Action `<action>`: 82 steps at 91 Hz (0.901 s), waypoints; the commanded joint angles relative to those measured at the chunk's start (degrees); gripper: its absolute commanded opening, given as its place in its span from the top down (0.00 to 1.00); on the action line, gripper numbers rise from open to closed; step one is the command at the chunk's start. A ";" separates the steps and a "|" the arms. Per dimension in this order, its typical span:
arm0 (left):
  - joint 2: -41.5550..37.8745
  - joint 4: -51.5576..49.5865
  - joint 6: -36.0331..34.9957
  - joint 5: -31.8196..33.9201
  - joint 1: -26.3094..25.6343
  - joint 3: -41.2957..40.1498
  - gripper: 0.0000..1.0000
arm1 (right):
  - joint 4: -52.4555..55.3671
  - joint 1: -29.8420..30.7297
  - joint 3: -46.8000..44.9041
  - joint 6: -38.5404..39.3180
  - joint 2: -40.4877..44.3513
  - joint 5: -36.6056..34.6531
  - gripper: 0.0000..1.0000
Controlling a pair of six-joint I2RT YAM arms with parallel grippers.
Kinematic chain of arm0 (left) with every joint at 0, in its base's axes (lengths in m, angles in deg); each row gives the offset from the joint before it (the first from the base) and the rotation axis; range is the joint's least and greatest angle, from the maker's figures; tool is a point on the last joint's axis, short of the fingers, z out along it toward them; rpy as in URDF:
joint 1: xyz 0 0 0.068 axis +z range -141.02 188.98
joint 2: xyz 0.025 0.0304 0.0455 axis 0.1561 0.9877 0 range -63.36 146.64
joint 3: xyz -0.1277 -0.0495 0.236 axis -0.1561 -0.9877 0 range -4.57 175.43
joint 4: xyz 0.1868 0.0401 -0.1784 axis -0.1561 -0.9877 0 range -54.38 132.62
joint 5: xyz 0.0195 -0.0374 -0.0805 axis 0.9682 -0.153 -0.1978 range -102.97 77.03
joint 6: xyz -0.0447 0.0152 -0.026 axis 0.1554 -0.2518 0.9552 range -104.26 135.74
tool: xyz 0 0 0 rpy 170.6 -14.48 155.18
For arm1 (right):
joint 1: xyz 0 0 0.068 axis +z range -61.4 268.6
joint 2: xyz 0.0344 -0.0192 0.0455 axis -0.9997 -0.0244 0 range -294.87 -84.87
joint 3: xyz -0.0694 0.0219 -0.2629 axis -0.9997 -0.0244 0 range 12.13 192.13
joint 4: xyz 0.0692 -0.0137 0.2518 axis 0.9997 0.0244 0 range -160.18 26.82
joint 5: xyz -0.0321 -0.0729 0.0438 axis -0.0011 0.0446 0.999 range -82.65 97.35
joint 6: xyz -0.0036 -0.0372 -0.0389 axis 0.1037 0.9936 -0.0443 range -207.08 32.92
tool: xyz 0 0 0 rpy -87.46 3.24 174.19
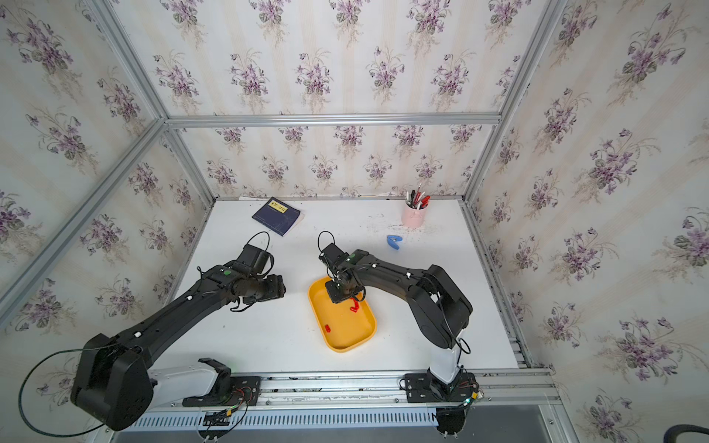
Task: Take the screw protection sleeves out of the storage box
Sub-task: Pick up the screw protection sleeve from the storage box.
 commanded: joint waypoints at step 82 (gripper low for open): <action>-2.00 3.05 5.54 -4.65 -5.95 -0.45 0.26 | 6.19 1.26 -4.24 1.52 -0.31 -5.76 0.63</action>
